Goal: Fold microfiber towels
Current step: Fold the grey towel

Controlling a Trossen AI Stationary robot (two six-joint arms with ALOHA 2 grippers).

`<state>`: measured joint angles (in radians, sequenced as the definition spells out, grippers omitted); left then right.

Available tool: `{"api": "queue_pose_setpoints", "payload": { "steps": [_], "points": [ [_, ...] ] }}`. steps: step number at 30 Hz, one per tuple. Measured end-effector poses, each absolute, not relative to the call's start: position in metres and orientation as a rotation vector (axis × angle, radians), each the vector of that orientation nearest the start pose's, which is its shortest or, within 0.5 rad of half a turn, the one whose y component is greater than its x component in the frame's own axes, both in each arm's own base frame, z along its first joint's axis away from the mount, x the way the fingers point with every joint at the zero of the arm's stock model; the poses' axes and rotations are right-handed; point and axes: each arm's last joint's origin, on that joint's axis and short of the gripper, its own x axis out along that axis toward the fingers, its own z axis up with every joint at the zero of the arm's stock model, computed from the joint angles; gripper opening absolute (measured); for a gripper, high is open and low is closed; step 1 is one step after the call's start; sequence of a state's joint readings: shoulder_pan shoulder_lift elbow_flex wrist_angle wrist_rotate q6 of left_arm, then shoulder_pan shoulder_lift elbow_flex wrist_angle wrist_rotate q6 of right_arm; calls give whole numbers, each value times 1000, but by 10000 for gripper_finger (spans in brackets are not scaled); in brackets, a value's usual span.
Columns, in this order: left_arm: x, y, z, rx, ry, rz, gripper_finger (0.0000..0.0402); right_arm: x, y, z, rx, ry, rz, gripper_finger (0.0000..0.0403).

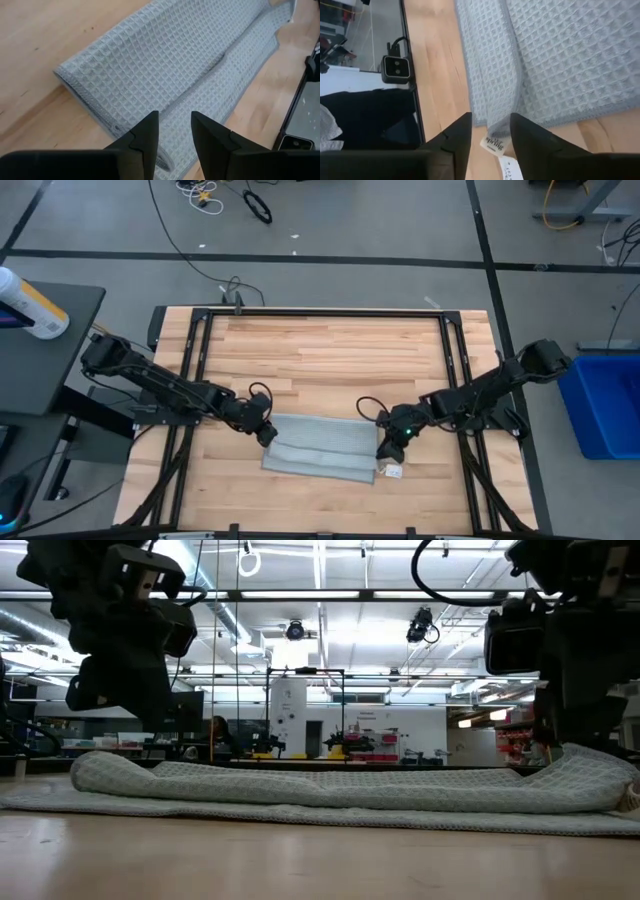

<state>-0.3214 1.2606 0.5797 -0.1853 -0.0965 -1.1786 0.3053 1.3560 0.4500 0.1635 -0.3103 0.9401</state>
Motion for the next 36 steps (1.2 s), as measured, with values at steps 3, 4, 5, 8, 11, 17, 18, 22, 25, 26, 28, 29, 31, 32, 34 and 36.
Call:
{"api": "queue_pose_setpoints", "payload": {
  "steps": [3, 4, 5, 8, 11, 17, 18, 22, 25, 26, 28, 29, 31, 32, 34, 36],
  "points": [
    [219, -69, 173, -911, 842, 329, 123, 220, 75, 141, 867, 962, 174, 165],
    [219, -69, 173, -913, 832, 344, 123, 220, 74, 141, 864, 955, 162, 170],
    [219, -68, 173, -913, 821, 359, 123, 221, 72, 141, 859, 947, 150, 174],
    [221, -63, 173, -920, 799, 393, 123, 223, 65, 140, 858, 930, 108, 180],
    [223, -56, 173, -927, 791, 414, 123, 223, 61, 140, 877, 944, 112, 175],
    [225, -44, 173, -925, 799, 414, 123, 223, 66, 142, 927, 974, 202, 141],
    [226, -43, 173, -925, 798, 415, 123, 223, 69, 143, 929, 976, 220, 136],
    [226, -40, 173, -918, 800, 413, 123, 222, 78, 146, 930, 963, 267, 120],
    [226, -39, 173, -918, 801, 412, 123, 221, 81, 146, 936, 968, 256, 114],
    [226, -39, 173, -918, 800, 412, 123, 221, 81, 146, 938, 966, 251, 114],
    [226, -39, 173, -919, 799, 410, 123, 221, 81, 145, 938, 968, 249, 120],
    [226, -39, 173, -920, 800, 410, 123, 221, 81, 144, 937, 971, 247, 124],
    [226, -39, 173, -920, 799, 410, 123, 222, 81, 141, 937, 986, 231, 138],
    [226, -39, 173, -920, 799, 410, 123, 223, 81, 139, 937, 992, 229, 145],
    [226, -39, 173, -920, 799, 410, 123, 224, 82, 133, 944, 1019, 215, 162],
    [226, -40, 173, -921, 799, 410, 123, 225, 82, 126, 950, 1046, 207, 176]
  ]
}}
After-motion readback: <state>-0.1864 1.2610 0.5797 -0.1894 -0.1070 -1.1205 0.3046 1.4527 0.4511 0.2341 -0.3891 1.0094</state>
